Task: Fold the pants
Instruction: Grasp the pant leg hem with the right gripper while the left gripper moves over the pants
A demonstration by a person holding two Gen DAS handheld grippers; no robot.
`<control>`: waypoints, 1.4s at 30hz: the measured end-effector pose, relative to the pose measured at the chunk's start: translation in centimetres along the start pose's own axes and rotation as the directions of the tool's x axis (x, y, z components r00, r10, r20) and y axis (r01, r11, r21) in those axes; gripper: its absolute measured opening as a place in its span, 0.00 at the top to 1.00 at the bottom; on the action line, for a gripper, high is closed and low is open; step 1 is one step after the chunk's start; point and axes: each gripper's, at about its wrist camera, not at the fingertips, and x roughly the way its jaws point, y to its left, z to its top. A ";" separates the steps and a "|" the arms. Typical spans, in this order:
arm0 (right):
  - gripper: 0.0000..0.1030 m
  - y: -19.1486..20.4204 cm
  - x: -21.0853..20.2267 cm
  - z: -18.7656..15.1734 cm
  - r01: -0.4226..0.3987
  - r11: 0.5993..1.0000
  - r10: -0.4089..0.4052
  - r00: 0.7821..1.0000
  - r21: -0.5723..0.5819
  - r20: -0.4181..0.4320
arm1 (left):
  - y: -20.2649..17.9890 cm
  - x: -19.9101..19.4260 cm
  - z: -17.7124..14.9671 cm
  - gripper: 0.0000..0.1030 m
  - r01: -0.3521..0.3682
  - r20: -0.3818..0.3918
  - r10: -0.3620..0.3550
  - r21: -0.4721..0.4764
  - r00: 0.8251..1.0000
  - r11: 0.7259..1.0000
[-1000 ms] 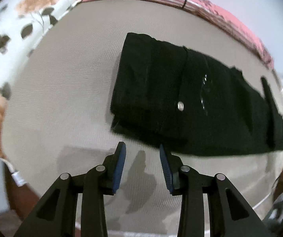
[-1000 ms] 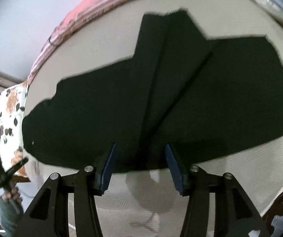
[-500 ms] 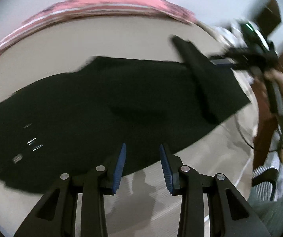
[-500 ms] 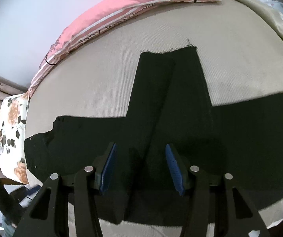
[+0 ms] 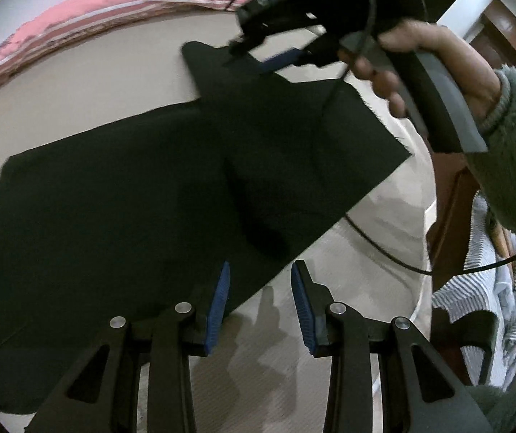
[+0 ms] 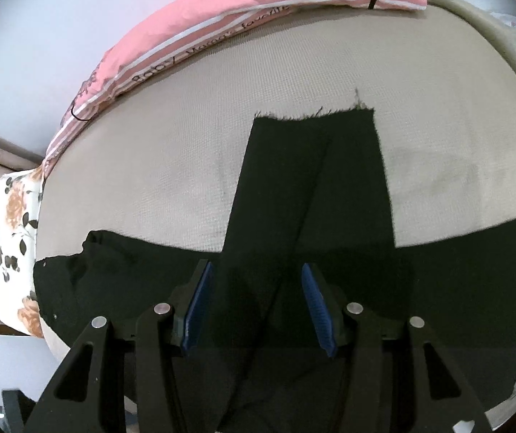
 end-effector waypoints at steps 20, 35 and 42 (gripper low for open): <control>0.53 -1.6 1.6 3.0 -0.001 1.000 0.001 1.000 0.001 0.004 | -2.4 6.5 1.9 0.65 -0.252 -0.036 0.252 0.021 0.967 0.968; 0.53 -1.6 1.9 5.3 0.032 0.999 -0.031 0.999 -0.010 0.013 | -2.3 6.3 1.5 0.73 -0.232 -0.003 0.232 0.007 0.973 0.973; 0.54 -2.7 3.1 6.5 0.051 0.998 -0.050 0.999 0.044 -0.020 | -1.9 6.3 1.7 0.73 -0.212 -0.004 0.212 -0.012 0.977 0.977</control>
